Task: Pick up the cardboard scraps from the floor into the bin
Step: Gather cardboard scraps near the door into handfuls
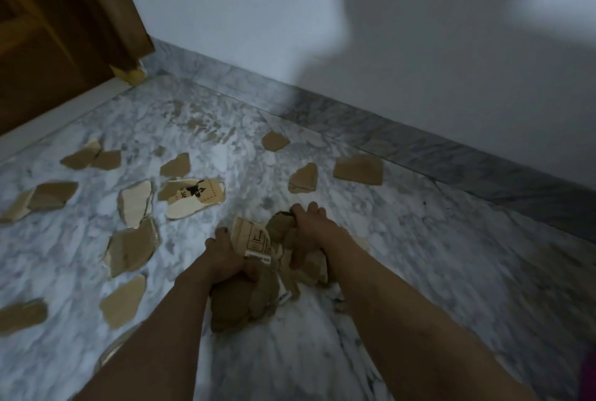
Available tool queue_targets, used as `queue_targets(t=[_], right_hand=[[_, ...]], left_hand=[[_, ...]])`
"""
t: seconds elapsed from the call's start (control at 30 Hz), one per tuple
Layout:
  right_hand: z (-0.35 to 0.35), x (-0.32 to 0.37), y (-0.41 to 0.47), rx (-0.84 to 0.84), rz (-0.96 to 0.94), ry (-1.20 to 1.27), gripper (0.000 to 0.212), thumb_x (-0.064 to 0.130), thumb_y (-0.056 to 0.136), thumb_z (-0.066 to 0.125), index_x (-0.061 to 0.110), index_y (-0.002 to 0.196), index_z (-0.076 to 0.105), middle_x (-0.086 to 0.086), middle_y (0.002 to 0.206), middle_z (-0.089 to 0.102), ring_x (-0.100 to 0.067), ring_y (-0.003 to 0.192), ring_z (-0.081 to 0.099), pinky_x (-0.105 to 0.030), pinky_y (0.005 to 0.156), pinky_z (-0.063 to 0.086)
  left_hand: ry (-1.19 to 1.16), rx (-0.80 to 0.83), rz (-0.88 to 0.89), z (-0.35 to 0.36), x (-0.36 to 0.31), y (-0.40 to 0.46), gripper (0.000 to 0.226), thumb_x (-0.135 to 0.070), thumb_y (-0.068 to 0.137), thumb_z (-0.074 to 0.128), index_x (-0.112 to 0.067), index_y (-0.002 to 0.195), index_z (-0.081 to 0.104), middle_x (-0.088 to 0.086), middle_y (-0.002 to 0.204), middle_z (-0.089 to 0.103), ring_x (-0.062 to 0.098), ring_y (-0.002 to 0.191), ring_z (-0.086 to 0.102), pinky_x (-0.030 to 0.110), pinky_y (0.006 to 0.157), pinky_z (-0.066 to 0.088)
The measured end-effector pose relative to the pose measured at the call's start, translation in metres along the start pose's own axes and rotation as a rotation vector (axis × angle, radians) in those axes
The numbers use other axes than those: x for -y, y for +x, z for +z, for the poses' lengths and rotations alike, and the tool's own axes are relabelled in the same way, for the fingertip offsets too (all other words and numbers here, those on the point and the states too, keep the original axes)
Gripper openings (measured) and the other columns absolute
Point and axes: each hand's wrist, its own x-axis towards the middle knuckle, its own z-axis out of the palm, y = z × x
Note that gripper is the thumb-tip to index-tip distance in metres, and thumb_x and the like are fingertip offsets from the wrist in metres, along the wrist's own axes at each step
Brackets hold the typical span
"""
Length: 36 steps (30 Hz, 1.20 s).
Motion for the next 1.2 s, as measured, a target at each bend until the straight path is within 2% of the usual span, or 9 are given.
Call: queue_targets(t=[0.1,0.2,0.3,0.4,0.67,0.83,0.93,1.1,1.2], right_hand=[[-0.002,0.003,-0.002,0.023,0.012,-0.036,0.101,0.027,0.062,0.092,0.012,0.141,0.031,-0.016,0.146,0.026,-0.037,0.134,0.033,-0.046,0.101,0.042],[-0.003,-0.003,0.001,0.004,-0.001,0.012,0.088,0.028,0.062,0.092,0.014,0.131,0.038,-0.013,0.133,0.050,-0.032,0.121,0.052,-0.035,0.081,0.042],[-0.024,-0.024,0.005,-0.079,0.019,0.165,0.090,0.028,0.068,0.089,0.015,0.142,0.040,-0.010,0.143,0.050,-0.032,0.127,0.051,-0.038,0.093,0.046],[-0.075,-0.057,0.008,-0.276,0.074,0.412,0.099,0.018,0.064,0.094,0.011,0.148,0.042,-0.010,0.143,0.053,-0.030,0.128,0.053,-0.037,0.100,0.048],[-0.162,-0.120,0.049,-0.187,0.249,0.249,0.114,0.026,0.057,0.097,0.012,0.151,0.035,-0.009,0.150,0.046,-0.032,0.132,0.049,-0.039,0.103,0.047],[-0.135,-0.144,0.081,-0.116,0.380,0.167,0.144,0.042,0.051,0.096,0.022,0.159,0.002,-0.013,0.166,0.000,-0.039,0.151,0.009,-0.054,0.117,0.030],[-0.136,-0.140,0.075,-0.090,0.423,0.074,0.146,0.047,0.060,0.092,0.021,0.158,-0.013,-0.016,0.162,-0.025,-0.040,0.150,-0.015,-0.058,0.117,0.020],[-0.133,-0.133,0.070,-0.179,0.414,0.145,0.151,0.038,0.051,0.097,0.015,0.158,-0.006,-0.016,0.164,-0.012,-0.039,0.151,0.001,-0.053,0.117,0.029],[-0.121,-0.138,0.062,-0.280,0.371,0.307,0.142,0.032,0.046,0.100,0.012,0.156,0.012,-0.013,0.160,0.025,-0.034,0.141,0.035,-0.046,0.110,0.042]], left_hand=[[0.018,0.024,-0.037,-0.002,0.001,0.004,0.129,-0.038,0.042,0.094,-0.004,0.147,0.027,0.018,0.138,0.038,0.037,0.124,0.048,0.042,0.089,0.056],[0.057,0.016,-0.056,-0.001,-0.001,0.006,0.114,-0.038,0.054,0.095,-0.008,0.144,0.032,0.019,0.141,0.031,0.038,0.125,0.045,0.038,0.084,0.052],[0.036,0.083,0.035,-0.006,-0.013,0.017,0.103,-0.043,0.038,0.090,-0.013,0.131,0.054,0.014,0.133,0.055,0.032,0.116,0.057,0.041,0.090,0.055],[-0.113,0.126,0.139,-0.016,-0.043,0.032,0.060,-0.014,0.054,0.093,-0.013,0.110,0.073,0.010,0.109,0.073,0.030,0.101,0.068,0.044,0.085,0.060],[-0.121,0.123,0.269,-0.026,-0.151,0.106,0.095,-0.036,0.026,0.097,-0.018,0.116,0.071,0.003,0.114,0.073,0.024,0.102,0.068,0.044,0.089,0.059],[0.099,0.171,0.214,0.000,-0.176,0.132,0.091,-0.036,0.045,0.095,-0.017,0.121,0.047,0.000,0.120,0.056,0.026,0.106,0.056,0.038,0.084,0.053],[0.103,0.169,0.257,0.009,-0.183,0.135,0.071,-0.022,0.057,0.093,-0.017,0.122,0.066,0.003,0.118,0.065,0.027,0.104,0.060,0.037,0.089,0.053],[0.160,0.107,0.291,0.026,-0.196,0.119,0.058,-0.016,0.061,0.091,-0.012,0.116,0.072,0.006,0.115,0.067,0.024,0.099,0.059,0.030,0.081,0.051],[0.197,0.076,0.292,0.035,-0.200,0.111,0.068,-0.022,0.054,0.093,-0.013,0.118,0.071,0.007,0.118,0.068,0.025,0.101,0.061,0.029,0.078,0.051]])
